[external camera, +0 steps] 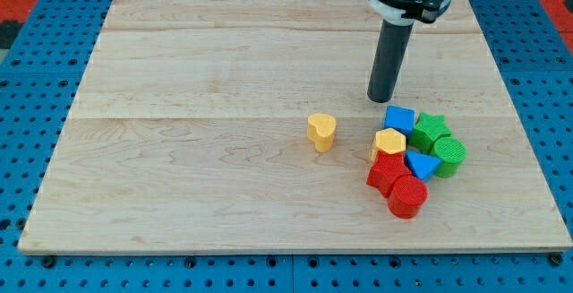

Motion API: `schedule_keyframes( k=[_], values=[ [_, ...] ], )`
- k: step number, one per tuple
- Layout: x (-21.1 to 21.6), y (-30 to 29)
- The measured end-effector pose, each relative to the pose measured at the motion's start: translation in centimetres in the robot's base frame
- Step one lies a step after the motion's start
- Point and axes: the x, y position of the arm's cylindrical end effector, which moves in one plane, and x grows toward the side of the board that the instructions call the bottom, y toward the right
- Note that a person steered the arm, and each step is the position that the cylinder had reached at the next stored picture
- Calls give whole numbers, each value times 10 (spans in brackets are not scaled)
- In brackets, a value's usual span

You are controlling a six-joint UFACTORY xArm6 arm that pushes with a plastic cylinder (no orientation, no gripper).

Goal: Push the triangle to the top left of the heart

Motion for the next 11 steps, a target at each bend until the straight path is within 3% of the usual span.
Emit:
schedule_keyframes(
  k=[1, 2, 3, 4, 5, 6, 8, 9, 10, 11],
  values=[
    [-4, 54],
    [68, 117],
    [161, 145],
    [140, 44],
    [76, 10],
    [66, 5],
    [94, 15],
    [92, -42],
    [54, -85],
    [32, -77]
  ],
)
